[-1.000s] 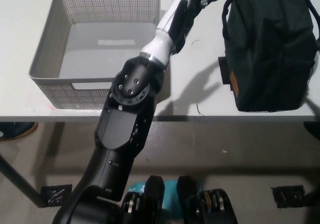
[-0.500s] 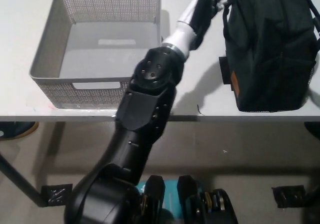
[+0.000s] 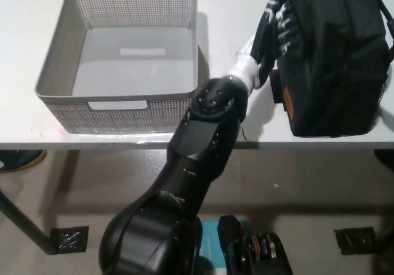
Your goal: Use both hands to pick up a lunch bag on the right hand side and place it into a container on the left hand side
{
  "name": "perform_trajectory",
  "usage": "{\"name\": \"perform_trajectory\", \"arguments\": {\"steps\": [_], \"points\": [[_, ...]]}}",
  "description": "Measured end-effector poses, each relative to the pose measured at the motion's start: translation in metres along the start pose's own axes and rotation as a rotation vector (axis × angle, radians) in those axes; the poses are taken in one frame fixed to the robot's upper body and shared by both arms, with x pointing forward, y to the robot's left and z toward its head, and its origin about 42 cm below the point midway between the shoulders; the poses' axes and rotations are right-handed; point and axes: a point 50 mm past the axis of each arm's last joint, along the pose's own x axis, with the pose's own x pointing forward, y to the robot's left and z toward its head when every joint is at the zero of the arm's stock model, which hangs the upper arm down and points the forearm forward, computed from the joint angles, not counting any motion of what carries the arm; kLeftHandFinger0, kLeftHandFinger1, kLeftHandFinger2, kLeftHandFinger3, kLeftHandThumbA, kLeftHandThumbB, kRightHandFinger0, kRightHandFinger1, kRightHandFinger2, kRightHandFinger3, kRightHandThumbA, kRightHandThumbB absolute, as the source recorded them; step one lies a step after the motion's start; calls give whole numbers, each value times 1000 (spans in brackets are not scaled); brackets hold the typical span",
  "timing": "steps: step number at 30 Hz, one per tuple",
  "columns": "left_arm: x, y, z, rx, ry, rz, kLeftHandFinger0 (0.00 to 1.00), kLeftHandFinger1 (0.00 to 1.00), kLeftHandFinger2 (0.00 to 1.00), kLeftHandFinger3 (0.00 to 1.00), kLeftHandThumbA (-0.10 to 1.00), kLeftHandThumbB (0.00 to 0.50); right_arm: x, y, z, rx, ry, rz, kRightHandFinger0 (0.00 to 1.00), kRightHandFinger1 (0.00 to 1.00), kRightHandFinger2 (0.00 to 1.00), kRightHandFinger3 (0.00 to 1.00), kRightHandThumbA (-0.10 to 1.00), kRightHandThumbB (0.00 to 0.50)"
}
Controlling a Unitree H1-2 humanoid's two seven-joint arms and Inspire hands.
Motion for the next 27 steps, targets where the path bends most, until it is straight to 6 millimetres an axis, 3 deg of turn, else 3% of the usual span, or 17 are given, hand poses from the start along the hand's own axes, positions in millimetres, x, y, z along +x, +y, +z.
{"name": "perform_trajectory", "arguments": {"steps": [7,11,16,25,27], "points": [[-1,5,-3,-20,-4,25,1000,1000,1000,1000,1000,375,-2,-2,-8,15,32,-3,1000,1000,1000,1000,1000,291],[-1,8,-4,-19,-6,32,1000,1000,1000,1000,1000,371,-5,-4,-17,18,68,-4,1000,1000,1000,1000,1000,275],[-2,14,-5,-11,-5,43,1000,1000,1000,1000,1000,381,-10,-7,-33,22,126,-7,1000,1000,1000,1000,1000,307],[-7,25,-26,8,57,63,1000,1000,1000,1000,1000,377,-12,-3,-77,75,283,-9,1000,1000,1000,1000,1000,208],[-7,26,-29,13,67,64,1000,1000,1000,1000,1000,408,-10,0,-81,89,293,-11,1000,1000,1000,1000,1000,218]]}}
